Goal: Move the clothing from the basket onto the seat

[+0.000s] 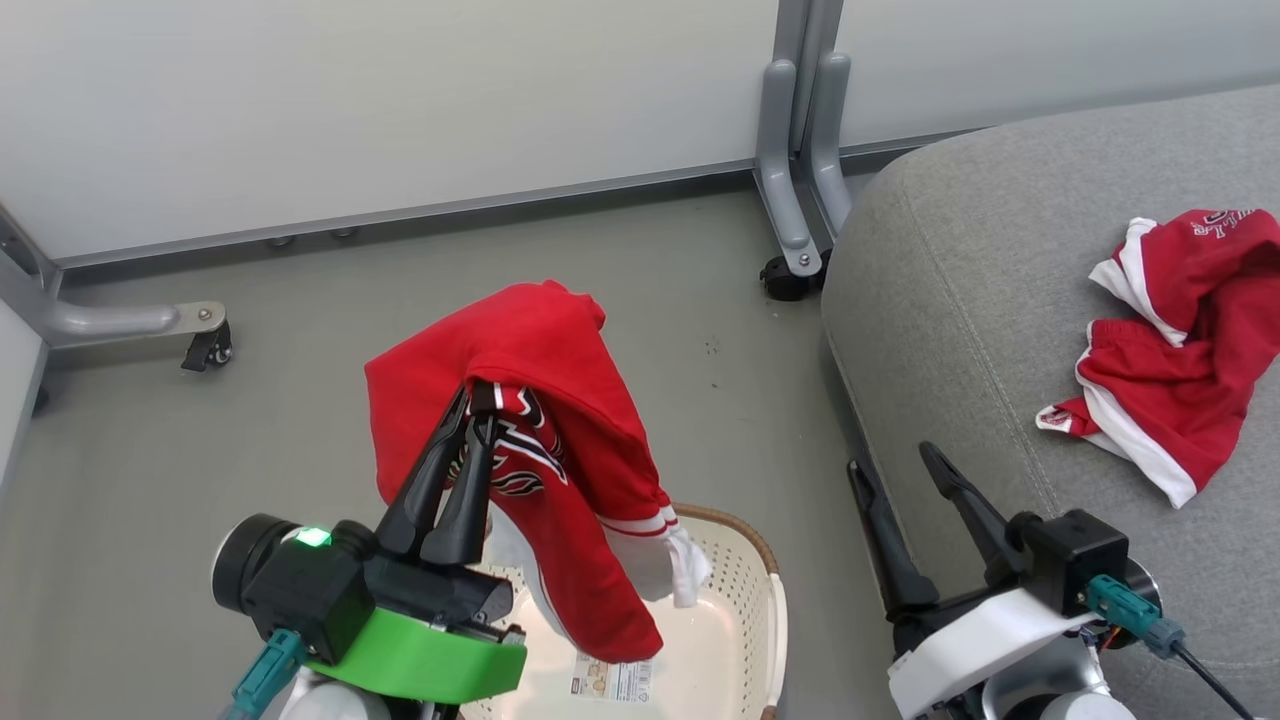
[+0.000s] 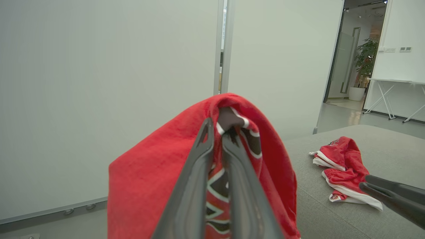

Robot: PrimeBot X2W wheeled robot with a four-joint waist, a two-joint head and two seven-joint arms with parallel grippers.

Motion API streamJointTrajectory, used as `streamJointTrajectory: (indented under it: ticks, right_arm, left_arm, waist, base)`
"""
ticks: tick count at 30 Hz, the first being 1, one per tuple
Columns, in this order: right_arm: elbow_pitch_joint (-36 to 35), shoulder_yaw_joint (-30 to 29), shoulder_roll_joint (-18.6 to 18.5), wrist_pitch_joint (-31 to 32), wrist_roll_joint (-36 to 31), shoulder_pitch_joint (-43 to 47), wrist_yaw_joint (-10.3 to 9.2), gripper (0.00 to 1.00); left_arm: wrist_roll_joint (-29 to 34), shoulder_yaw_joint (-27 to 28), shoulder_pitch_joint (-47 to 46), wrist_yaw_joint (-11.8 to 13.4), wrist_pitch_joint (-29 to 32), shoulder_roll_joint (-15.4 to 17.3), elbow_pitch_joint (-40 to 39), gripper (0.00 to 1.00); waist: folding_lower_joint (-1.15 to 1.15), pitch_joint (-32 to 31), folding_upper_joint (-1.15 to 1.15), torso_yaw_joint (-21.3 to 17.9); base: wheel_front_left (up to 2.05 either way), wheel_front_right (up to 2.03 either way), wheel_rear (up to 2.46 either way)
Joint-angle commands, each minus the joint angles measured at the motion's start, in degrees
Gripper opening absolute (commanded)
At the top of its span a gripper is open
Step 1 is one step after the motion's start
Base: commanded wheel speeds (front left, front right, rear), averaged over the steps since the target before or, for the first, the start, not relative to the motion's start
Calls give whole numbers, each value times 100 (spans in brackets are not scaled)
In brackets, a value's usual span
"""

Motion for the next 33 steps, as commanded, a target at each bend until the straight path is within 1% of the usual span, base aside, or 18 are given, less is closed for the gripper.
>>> streamJointTrajectory:
  ticks: [1, 5, 9, 16, 24, 33]
  right_arm:
    - [26, 68, -15, 10, 53, -74, 0, 100]
    - [103, 426, -12, 31, 117, -231, 0, 100]
    - [226, 987, -25, 17, 227, -545, 0, 100]
    - [661, 1938, -27, -23, 683, -1283, 0, 100]
    - [1368, 2727, -125, -97, 1222, -2124, 0, 100]
    - [1880, 3464, -109, -209, 1737, -2861, 0, 100]
  left_arm:
    - [-33, -1, 71, 26, -29, 16, -1, 0]
    - [-43, -9, 53, 41, -30, 16, -5, 0]
    - [-40, -33, 9, 48, -22, 14, -10, 0]
    - [-46, -96, -88, 24, 2, -15, 7, 0]
    - [-69, -217, -225, -79, 12, -45, 131, 0]
    - [-69, -303, -273, -118, -2, -72, 200, 0]
  waist:
    - [0, -5, 0, 2]
    - [0, -5, 0, 2]
    - [0, 24, 0, 10]
    - [0, 70, 0, 48]
    - [0, 97, 0, 127]
    - [0, 115, 0, 128]
  base:
    - [0, 0, 0]
    - [0, 0, 0]
    - [0, 0, 0]
    - [0, 0, 0]
    - [0, 0, 0]
    - [0, 0, 0]
